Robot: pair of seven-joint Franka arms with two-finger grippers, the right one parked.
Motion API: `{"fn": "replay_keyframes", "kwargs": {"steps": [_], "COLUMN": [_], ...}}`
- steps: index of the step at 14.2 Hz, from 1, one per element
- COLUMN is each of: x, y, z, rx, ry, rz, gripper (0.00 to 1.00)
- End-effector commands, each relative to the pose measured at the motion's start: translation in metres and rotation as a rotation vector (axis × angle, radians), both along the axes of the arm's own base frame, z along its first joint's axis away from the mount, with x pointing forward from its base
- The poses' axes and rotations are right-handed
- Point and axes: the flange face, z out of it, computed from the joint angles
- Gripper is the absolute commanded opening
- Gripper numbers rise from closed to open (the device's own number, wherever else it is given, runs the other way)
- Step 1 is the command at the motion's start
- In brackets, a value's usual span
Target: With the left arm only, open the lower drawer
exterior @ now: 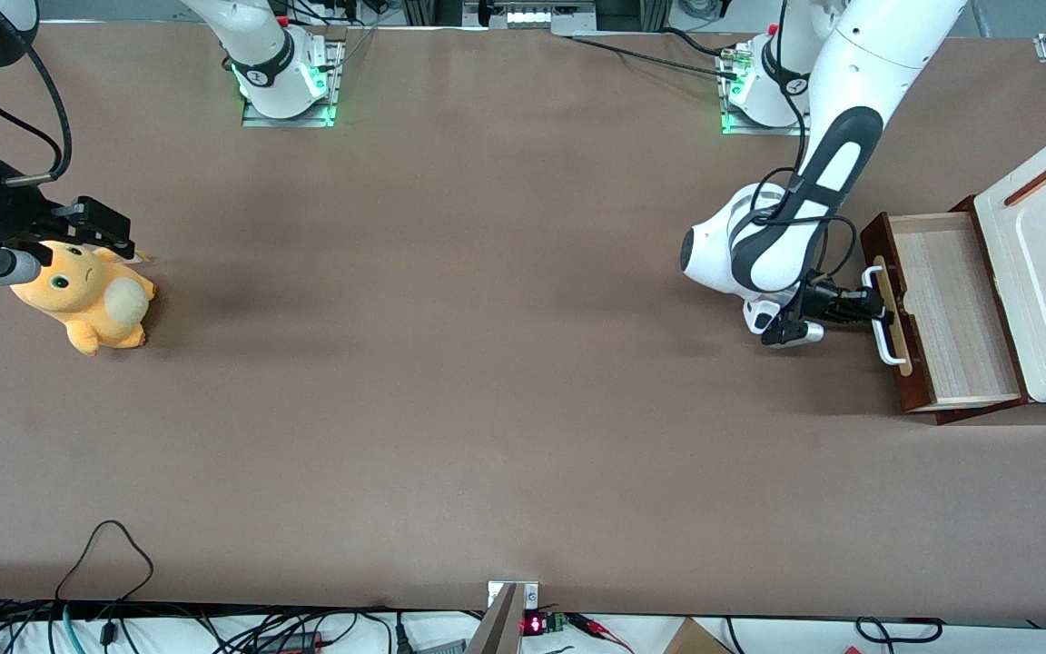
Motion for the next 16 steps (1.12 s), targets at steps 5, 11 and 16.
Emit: {"fn": "replay_keyframes", "kwargs": {"steps": [5,11,16], "x": [0.027,0.035,0.017], "y": [-0.021,-0.001,0.066], "z": [0.096,0.275,0.37], "rx": [-0.278,-0.738,-1.195], "ry": [0.036,0.207,0.166], "rz": [0.123,0.127,0.169], "gripper": [1.0,1.0,1.0]}}
